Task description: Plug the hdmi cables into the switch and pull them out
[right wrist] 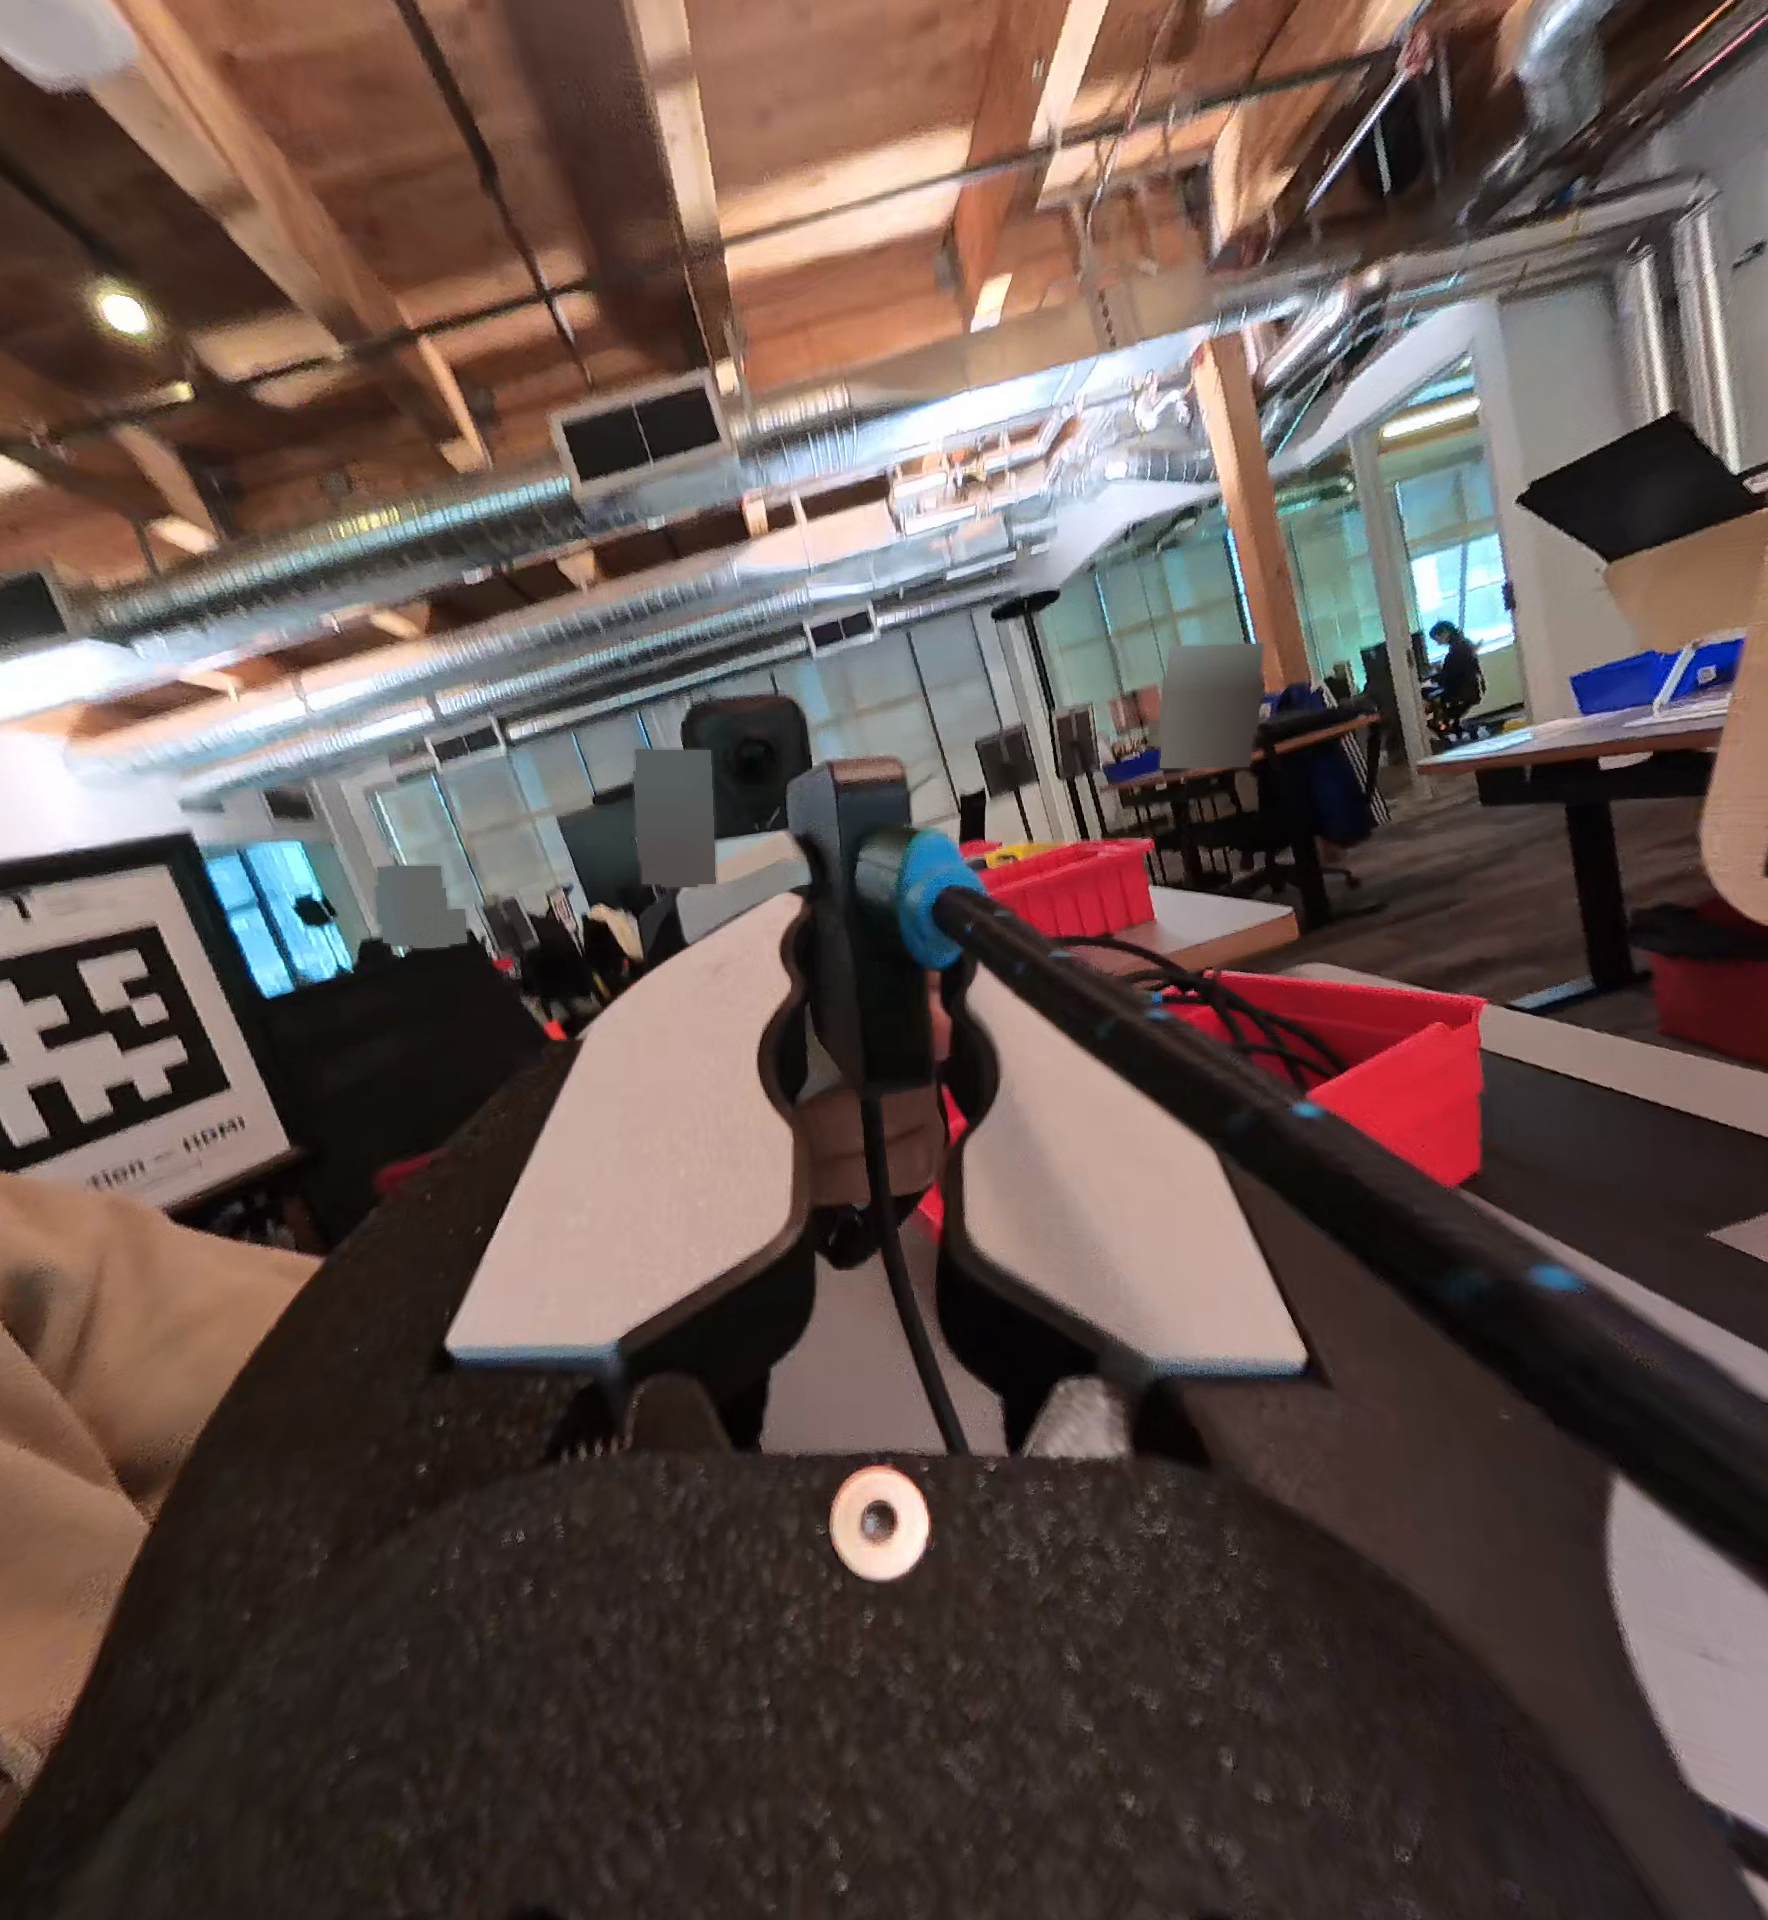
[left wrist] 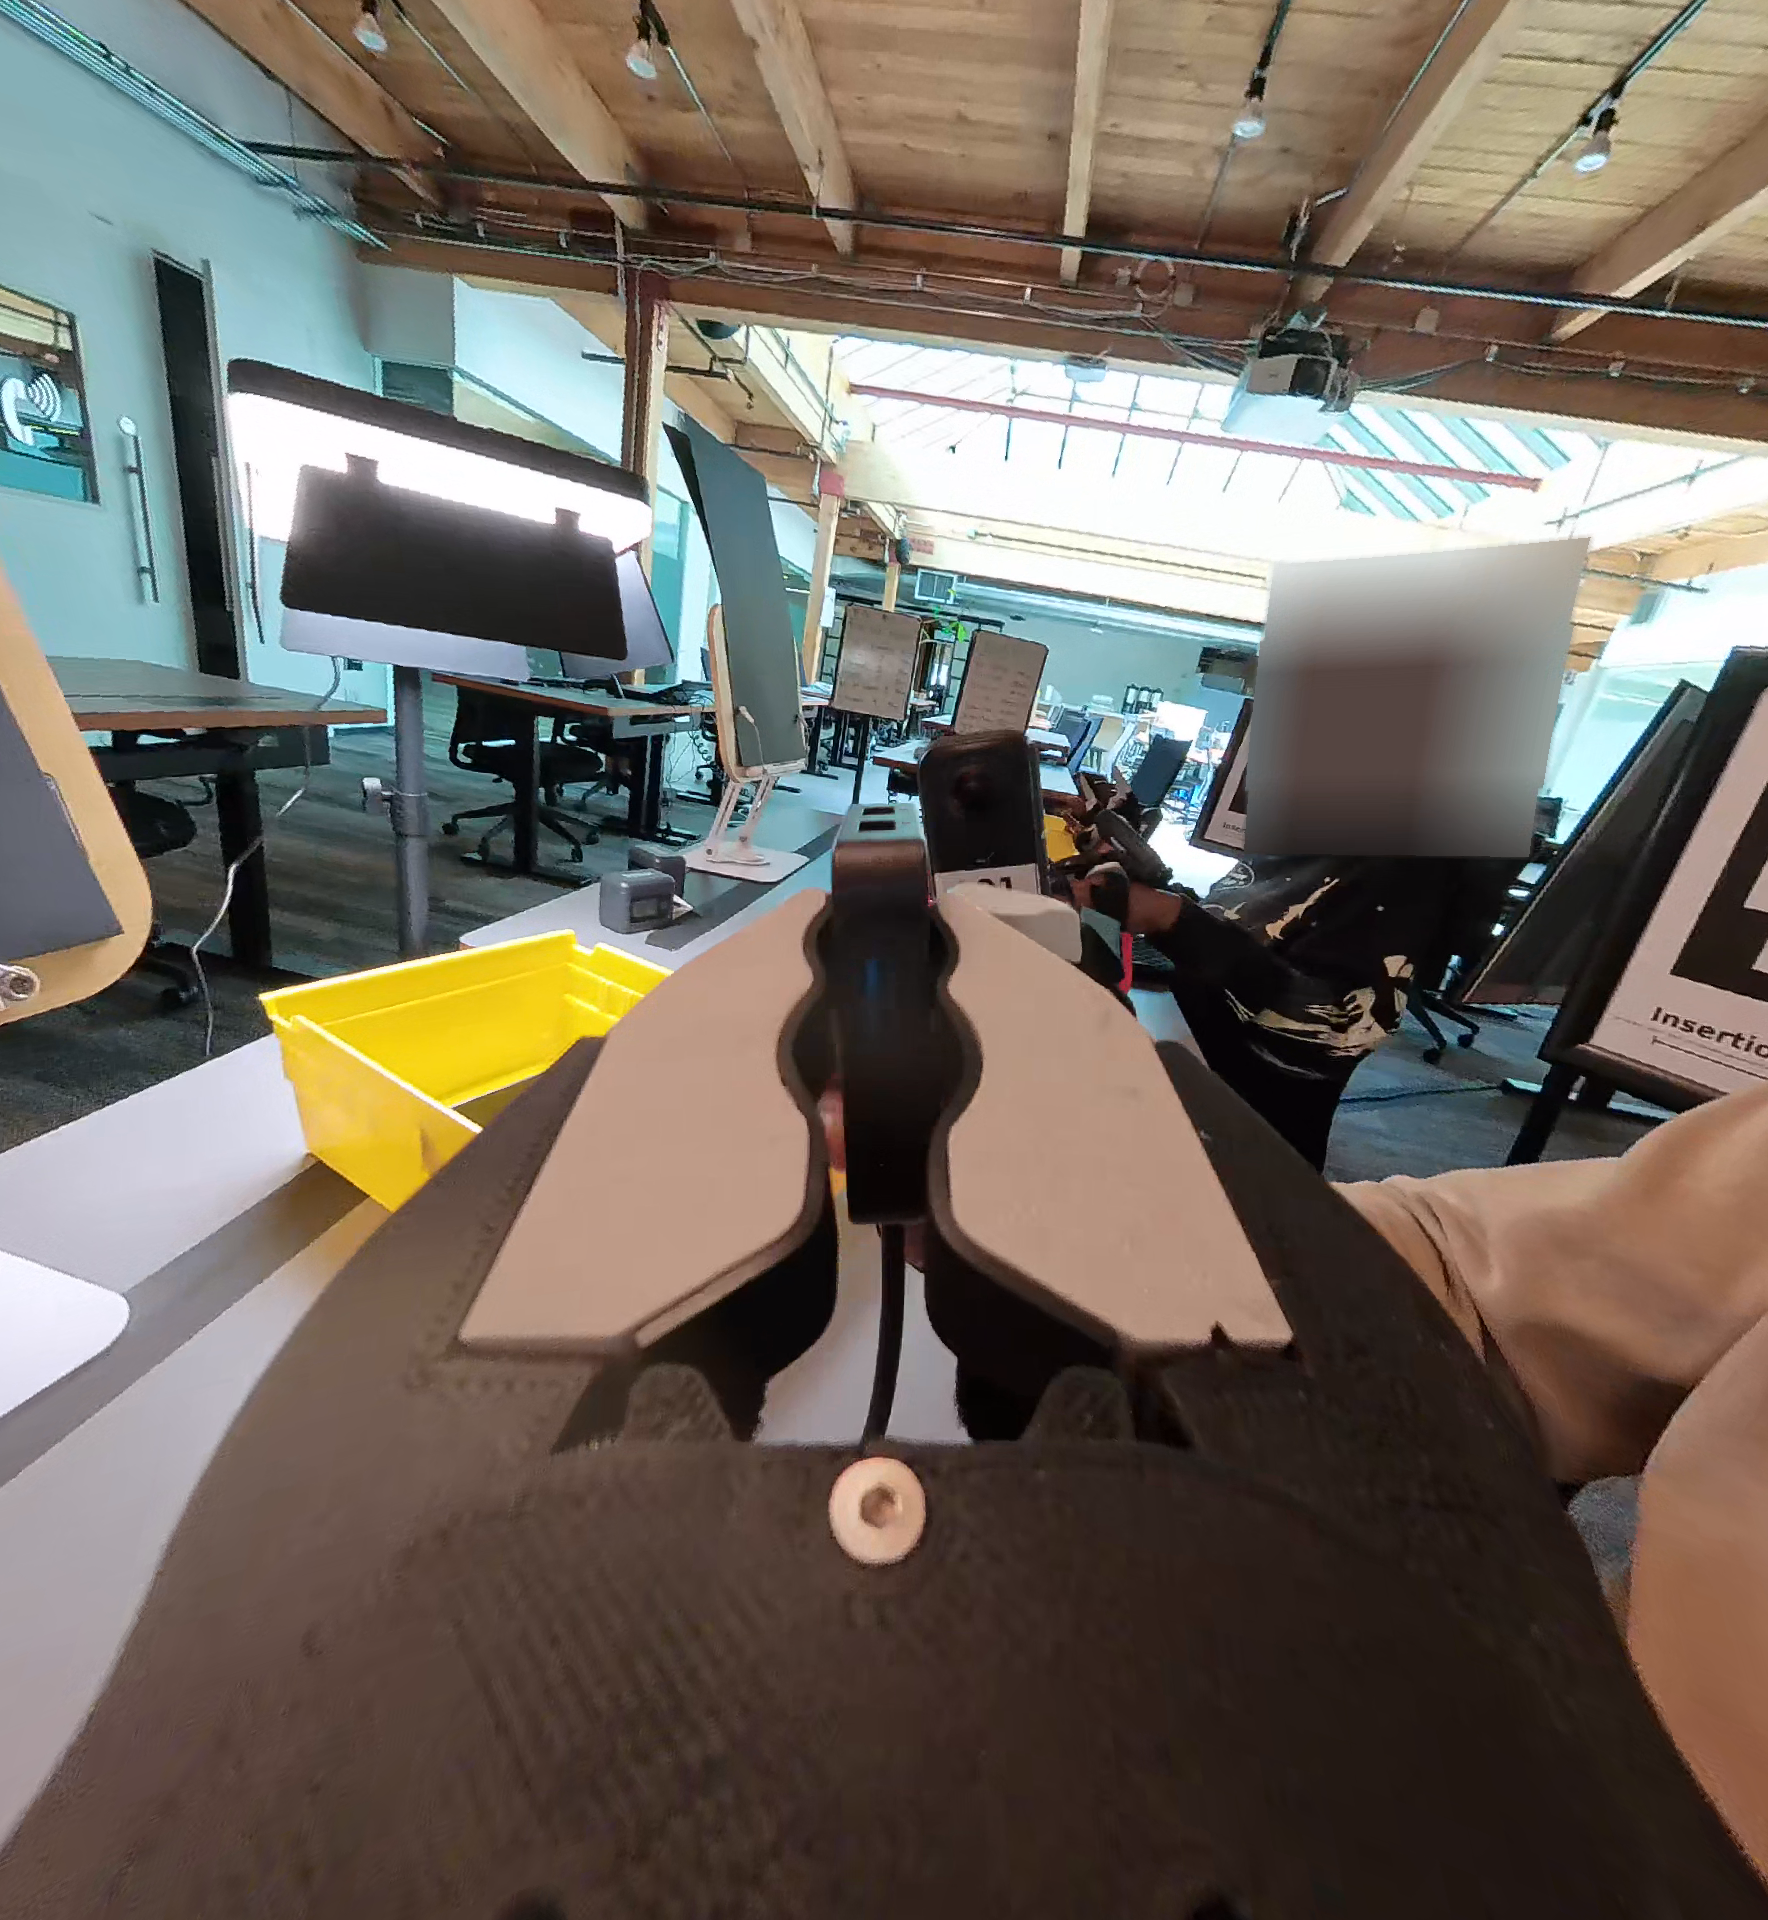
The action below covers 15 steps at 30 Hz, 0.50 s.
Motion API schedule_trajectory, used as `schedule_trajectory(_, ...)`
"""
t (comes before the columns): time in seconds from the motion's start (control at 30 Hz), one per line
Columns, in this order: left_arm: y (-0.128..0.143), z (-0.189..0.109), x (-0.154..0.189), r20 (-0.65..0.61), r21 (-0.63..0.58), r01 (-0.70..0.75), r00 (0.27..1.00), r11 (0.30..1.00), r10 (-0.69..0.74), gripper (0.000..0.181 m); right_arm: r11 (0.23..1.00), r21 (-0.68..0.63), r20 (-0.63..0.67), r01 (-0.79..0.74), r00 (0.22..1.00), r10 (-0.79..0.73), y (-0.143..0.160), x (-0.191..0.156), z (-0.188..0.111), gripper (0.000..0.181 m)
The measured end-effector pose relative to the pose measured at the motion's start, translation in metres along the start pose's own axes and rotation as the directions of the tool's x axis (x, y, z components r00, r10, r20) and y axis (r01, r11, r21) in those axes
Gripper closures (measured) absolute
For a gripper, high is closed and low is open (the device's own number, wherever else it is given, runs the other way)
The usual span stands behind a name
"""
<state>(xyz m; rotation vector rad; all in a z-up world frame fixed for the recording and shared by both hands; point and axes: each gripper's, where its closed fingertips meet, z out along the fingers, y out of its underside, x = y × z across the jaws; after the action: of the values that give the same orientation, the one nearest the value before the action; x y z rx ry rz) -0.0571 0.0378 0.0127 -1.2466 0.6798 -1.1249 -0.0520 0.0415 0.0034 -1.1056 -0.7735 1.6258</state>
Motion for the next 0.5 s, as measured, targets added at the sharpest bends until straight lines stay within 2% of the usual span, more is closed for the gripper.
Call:
schedule_trajectory(0.1,-0.001,-0.002,-0.001,-0.01,0.013,0.02,1.0,1.0,-0.02,0.167,0.997,0.08,-0.018,-0.012,1.0,0.014,-0.01,0.005,-0.005,0.159)
schedule_trajectory(0.2,-0.001,0.0,0.001,-0.034,0.029,0.055,0.998,0.998,-0.054,0.167,0.994,0.108,0.01,-0.026,1.0,0.025,-0.013,0.003,-0.007,0.166)
schedule_trajectory(0.3,0.0,0.001,0.004,-0.076,0.029,0.1,0.992,0.995,-0.098,0.166,0.994,0.108,0.058,-0.02,0.998,0.013,-0.015,-0.005,-0.009,0.169)
schedule_trajectory(0.43,0.009,0.005,0.013,-0.1,-0.025,0.055,0.993,0.998,-0.057,0.161,0.996,0.088,0.07,-0.001,0.998,-0.005,-0.015,-0.011,-0.006,0.17)
schedule_trajectory(0.5,0.012,0.008,0.016,-0.096,-0.036,0.03,0.995,0.999,-0.033,0.166,0.998,0.068,0.092,-0.01,0.996,0.003,-0.011,-0.016,-0.003,0.17)
